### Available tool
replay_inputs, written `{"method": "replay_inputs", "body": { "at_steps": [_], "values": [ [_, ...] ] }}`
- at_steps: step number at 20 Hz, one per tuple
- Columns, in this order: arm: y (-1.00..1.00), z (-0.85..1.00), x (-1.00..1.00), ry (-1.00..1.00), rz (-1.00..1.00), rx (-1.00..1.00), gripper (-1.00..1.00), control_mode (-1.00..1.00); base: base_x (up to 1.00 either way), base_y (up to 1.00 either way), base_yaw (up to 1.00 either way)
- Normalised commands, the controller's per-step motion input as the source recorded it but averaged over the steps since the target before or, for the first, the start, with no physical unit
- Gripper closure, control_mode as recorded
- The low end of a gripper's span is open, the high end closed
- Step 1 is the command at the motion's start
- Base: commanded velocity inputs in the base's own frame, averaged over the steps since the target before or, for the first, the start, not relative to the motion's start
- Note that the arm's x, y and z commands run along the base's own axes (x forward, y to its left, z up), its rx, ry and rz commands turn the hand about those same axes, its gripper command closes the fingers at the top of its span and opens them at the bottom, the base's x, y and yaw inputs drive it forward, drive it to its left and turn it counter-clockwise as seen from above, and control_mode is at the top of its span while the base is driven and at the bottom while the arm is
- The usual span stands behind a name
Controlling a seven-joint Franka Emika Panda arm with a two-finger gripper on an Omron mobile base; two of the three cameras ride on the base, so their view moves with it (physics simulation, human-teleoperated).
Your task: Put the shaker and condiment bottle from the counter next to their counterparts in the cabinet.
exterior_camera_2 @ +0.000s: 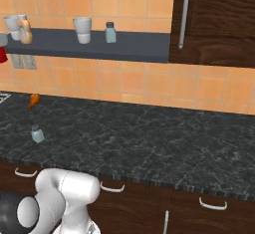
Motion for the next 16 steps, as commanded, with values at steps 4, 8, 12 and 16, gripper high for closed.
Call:
{"method": "replay_inputs", "body": {
  "at_steps": [4, 8, 12, 16],
  "values": [
    [-0.45, 0.33, 0.42, 0.04, 0.31, 0.00, 1.00, -1.00, 0.00, 0.00, 0.00],
    [-0.33, 0.04, 0.27, 0.00, 0.20, 0.00, 1.00, -1.00, 0.00, 0.00, 0.00],
    [-0.31, -0.33, 0.46, 0.01, 0.28, 0.05, 1.00, -1.00, 0.00, 0.00, 0.00],
    [-0.08, -0.13, 0.35, 0.01, 0.10, 0.11, 1.00, -1.00, 0.00, 0.00, 0.00]
  ]
}}
